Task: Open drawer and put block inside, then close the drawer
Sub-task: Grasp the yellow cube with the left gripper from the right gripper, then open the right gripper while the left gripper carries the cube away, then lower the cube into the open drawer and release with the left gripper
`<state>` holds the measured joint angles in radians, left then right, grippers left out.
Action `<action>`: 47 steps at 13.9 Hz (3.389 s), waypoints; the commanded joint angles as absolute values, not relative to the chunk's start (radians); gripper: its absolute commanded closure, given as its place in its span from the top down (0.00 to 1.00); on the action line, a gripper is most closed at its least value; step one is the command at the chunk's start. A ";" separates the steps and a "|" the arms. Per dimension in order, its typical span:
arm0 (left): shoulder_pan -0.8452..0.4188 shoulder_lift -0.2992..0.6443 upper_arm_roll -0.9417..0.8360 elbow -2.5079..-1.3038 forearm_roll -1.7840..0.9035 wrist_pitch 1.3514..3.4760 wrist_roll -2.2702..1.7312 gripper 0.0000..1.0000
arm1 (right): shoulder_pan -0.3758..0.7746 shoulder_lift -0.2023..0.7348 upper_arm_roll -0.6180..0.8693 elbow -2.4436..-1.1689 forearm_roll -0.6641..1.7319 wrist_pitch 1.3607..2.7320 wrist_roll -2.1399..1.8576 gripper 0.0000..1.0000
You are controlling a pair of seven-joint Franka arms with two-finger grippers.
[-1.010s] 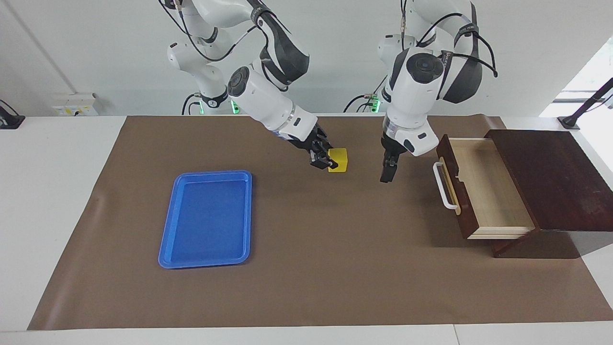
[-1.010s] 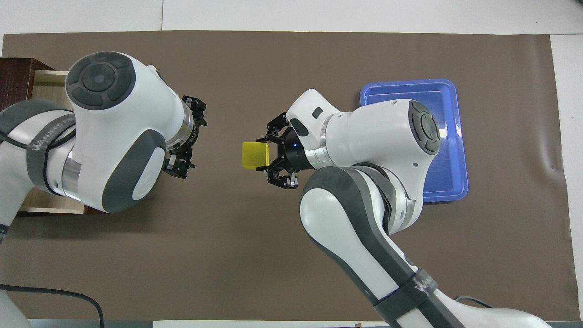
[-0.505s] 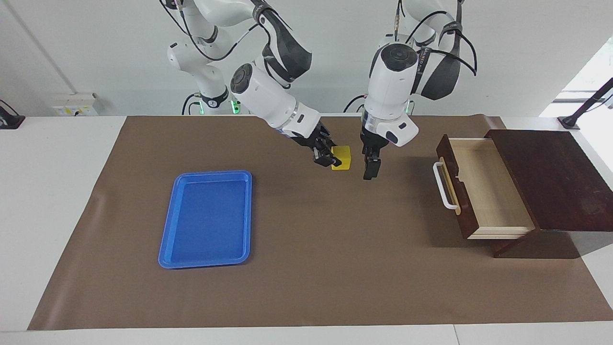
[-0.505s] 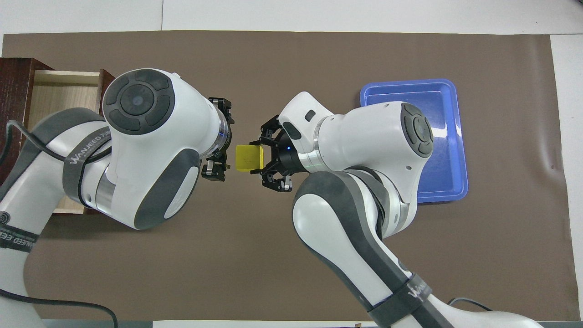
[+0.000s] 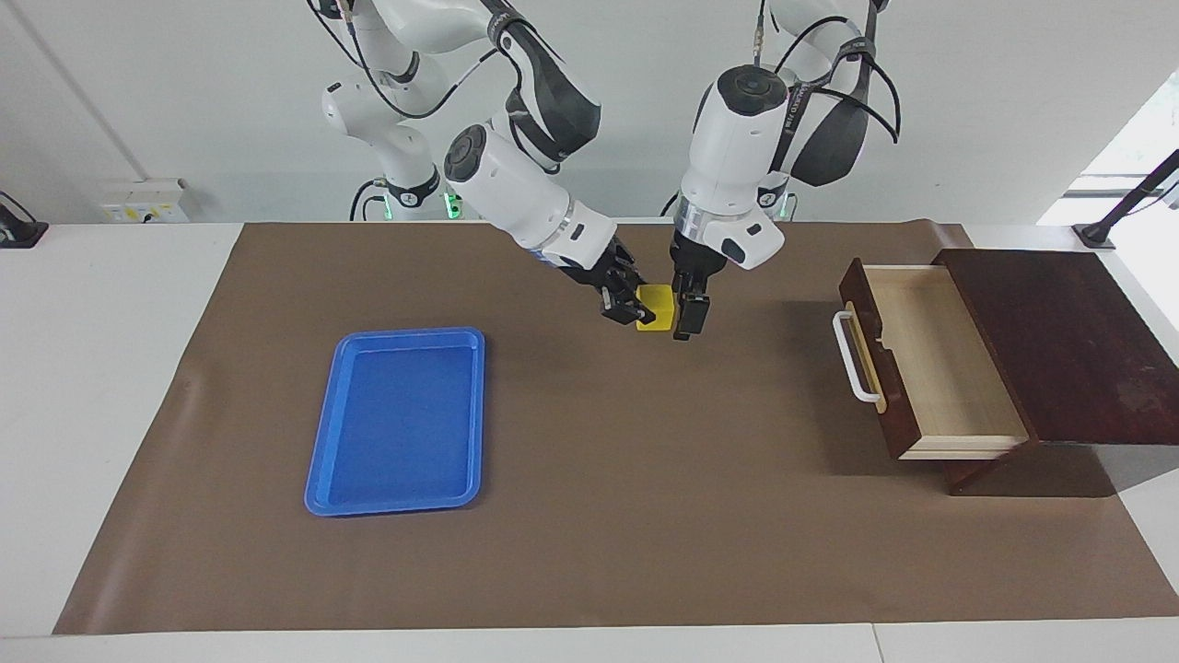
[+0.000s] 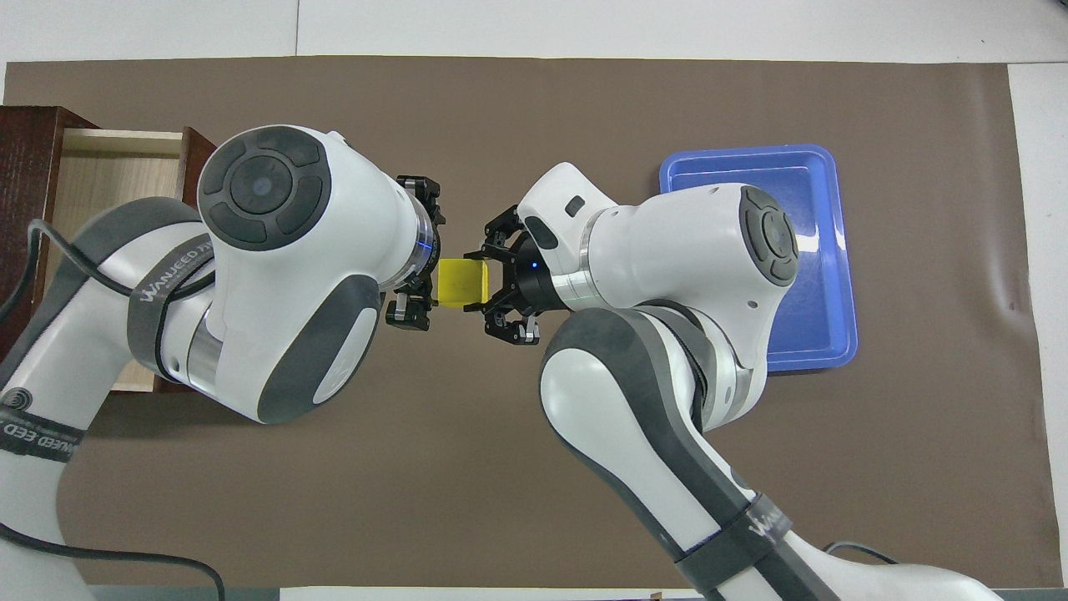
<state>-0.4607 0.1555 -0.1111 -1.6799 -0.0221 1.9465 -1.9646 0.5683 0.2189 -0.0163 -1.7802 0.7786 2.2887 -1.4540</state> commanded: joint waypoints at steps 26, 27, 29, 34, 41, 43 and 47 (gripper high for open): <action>-0.515 0.155 -0.091 -1.690 -0.026 1.911 -1.988 0.00 | 0.563 0.230 -0.008 -1.755 0.781 2.299 -1.414 0.00; -0.515 0.155 -0.091 -1.690 -0.028 1.910 -1.988 0.00 | 0.564 0.230 -0.008 -1.753 0.781 2.299 -1.411 0.00; -0.512 0.156 -0.089 -1.687 -0.029 1.910 -1.988 0.00 | 0.566 0.229 -0.008 -1.753 0.781 2.293 -1.390 0.44; -0.431 0.131 -0.089 -1.674 -0.029 1.891 -1.968 0.00 | 0.568 0.229 -0.008 -1.753 0.778 2.287 -1.347 1.00; -0.114 0.064 -0.087 -1.675 -0.025 1.772 -1.605 0.00 | 0.531 0.213 -0.017 -1.749 0.776 2.214 -1.342 1.00; -0.028 0.064 -0.087 -1.684 -0.025 1.792 -1.536 0.00 | 0.485 0.195 -0.018 -1.749 0.772 2.163 -1.324 1.00; 0.101 0.066 -0.081 -1.765 -0.021 1.886 -1.413 0.00 | 0.336 0.150 -0.023 -1.749 0.727 2.013 -1.279 1.00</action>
